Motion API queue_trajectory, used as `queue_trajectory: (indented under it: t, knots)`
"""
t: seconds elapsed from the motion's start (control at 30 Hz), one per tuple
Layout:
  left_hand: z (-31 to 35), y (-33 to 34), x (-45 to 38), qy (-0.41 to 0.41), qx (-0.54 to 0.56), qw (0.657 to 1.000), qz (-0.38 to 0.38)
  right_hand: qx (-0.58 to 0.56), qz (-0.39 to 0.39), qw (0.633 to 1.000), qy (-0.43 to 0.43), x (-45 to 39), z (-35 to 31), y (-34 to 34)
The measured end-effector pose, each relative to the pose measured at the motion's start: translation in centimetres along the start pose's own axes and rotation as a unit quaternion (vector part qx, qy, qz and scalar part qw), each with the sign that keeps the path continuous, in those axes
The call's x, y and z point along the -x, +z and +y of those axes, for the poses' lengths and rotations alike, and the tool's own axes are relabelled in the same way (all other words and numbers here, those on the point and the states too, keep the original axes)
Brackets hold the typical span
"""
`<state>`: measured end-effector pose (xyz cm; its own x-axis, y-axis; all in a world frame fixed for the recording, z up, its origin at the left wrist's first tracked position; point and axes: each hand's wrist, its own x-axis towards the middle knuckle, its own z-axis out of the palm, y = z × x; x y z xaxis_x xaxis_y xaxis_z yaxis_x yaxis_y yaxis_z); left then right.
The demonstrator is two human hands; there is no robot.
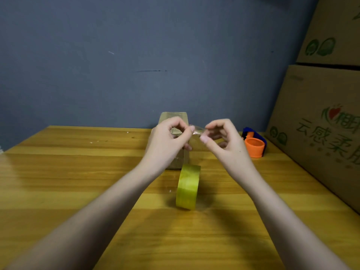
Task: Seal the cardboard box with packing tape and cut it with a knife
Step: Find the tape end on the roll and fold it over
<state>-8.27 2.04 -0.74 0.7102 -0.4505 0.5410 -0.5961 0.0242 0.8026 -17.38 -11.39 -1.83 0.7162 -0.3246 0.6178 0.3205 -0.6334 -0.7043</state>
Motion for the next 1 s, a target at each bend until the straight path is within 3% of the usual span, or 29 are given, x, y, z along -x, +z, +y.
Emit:
queue_trajectory:
  t: [0.2, 0.47, 0.7, 1.0]
  knots:
    - [0.2, 0.0, 0.1, -0.021, -0.014, 1.000, 0.013, -0.065, 0.050, 0.997, 0.005, 0.3, 0.0, 0.7]
    - [0.1, -0.2, -0.5, -0.092, -0.020, 0.996, -0.003, 0.000, 0.067, 0.997, -0.041, 0.5, -0.1, 0.9]
    - [0.9, -0.2, 0.0, -0.143, 0.059, 0.987, -0.037, -0.077, 0.090, 0.993, 0.001, 0.6, 0.2, 1.1]
    - [1.5, 0.1, -0.2, -0.110, 0.029, 0.993, -0.002, -0.154, 0.106, 0.982, -0.002, 0.6, 0.3, 1.7]
